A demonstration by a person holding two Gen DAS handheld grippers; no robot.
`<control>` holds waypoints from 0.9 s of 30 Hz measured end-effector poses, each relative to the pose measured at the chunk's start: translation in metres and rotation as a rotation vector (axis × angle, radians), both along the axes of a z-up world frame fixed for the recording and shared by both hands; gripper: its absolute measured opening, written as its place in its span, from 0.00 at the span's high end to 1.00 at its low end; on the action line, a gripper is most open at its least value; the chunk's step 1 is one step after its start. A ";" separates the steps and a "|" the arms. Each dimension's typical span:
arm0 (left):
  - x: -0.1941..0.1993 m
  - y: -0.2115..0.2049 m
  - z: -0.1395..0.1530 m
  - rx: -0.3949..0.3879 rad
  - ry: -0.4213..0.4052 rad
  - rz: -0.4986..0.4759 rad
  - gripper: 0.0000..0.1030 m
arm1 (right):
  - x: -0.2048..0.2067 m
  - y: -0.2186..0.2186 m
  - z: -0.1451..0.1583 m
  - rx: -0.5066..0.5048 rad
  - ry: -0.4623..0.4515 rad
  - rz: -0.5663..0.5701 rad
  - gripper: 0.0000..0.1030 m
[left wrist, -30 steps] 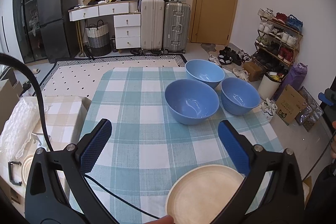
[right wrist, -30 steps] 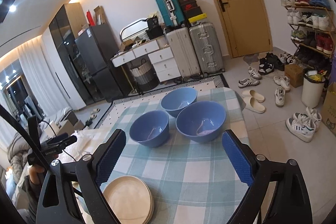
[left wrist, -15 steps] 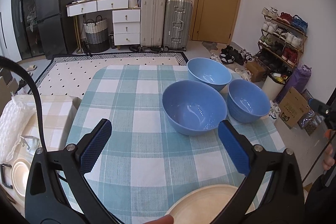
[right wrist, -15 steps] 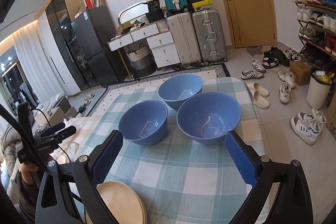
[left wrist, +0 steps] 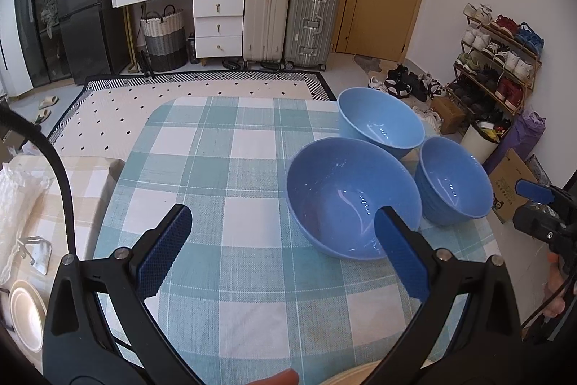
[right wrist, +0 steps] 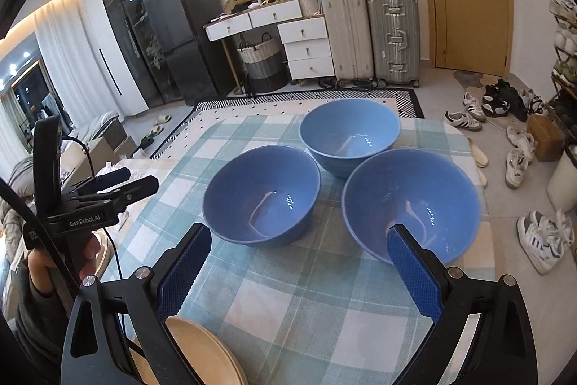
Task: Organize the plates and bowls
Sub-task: 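Move both grippers toward the nearest blue bowl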
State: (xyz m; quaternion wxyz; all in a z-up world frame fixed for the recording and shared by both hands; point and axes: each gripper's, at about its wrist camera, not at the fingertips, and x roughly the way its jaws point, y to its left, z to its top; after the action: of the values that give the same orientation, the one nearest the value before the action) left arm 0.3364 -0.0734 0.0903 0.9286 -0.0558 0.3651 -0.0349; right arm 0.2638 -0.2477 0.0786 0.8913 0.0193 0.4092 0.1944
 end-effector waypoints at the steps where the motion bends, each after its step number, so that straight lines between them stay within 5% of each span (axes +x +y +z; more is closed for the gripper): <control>1: 0.005 0.001 -0.003 0.000 0.008 0.000 0.02 | 0.007 0.003 -0.003 -0.001 0.009 0.003 0.03; 27: 0.079 0.010 -0.063 -0.029 0.126 -0.018 0.03 | 0.091 0.061 -0.061 -0.065 0.118 0.141 0.08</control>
State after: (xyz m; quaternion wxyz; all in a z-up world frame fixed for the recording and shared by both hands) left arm 0.4158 -0.0634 0.0274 0.9026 -0.0682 0.4226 -0.0449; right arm 0.3550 -0.1871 0.0176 0.8499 -0.0270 0.4673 0.2421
